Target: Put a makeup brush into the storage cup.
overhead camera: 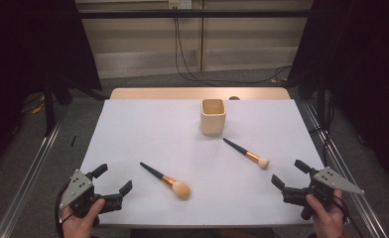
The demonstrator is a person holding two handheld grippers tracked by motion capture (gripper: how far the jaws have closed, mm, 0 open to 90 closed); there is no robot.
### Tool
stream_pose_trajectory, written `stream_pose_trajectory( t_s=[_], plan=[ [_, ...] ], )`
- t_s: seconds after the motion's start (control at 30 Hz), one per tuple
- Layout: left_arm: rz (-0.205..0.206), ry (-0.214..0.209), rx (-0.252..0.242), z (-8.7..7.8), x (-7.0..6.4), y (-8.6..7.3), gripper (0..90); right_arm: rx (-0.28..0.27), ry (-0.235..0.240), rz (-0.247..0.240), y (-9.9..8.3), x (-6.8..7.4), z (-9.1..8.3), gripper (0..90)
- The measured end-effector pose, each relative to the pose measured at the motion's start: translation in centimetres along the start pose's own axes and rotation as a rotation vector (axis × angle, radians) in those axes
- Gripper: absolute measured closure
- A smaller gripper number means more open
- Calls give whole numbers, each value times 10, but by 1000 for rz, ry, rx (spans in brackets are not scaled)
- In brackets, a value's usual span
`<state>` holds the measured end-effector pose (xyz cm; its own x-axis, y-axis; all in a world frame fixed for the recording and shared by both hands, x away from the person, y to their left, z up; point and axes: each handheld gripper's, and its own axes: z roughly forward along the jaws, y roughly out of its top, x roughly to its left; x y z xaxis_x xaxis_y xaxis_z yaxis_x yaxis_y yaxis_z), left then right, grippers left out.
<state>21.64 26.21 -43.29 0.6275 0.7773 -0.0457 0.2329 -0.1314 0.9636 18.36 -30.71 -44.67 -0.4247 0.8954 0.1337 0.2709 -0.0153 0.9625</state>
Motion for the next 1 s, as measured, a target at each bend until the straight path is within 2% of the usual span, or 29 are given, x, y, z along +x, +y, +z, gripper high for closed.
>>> stream_pose_trajectory(
  t_s=[0.23,0.6,1.0],
  plan=[
    [5,-8,10,1,0,0,19,2,-1,3,0,-1,1,0],
    [21,-43,32,3,-3,2,19,8,2,-3,-1,1,1,0],
    [34,-47,36,8,0,16,19,15,4,-4,-1,2,3,0]
  ],
)
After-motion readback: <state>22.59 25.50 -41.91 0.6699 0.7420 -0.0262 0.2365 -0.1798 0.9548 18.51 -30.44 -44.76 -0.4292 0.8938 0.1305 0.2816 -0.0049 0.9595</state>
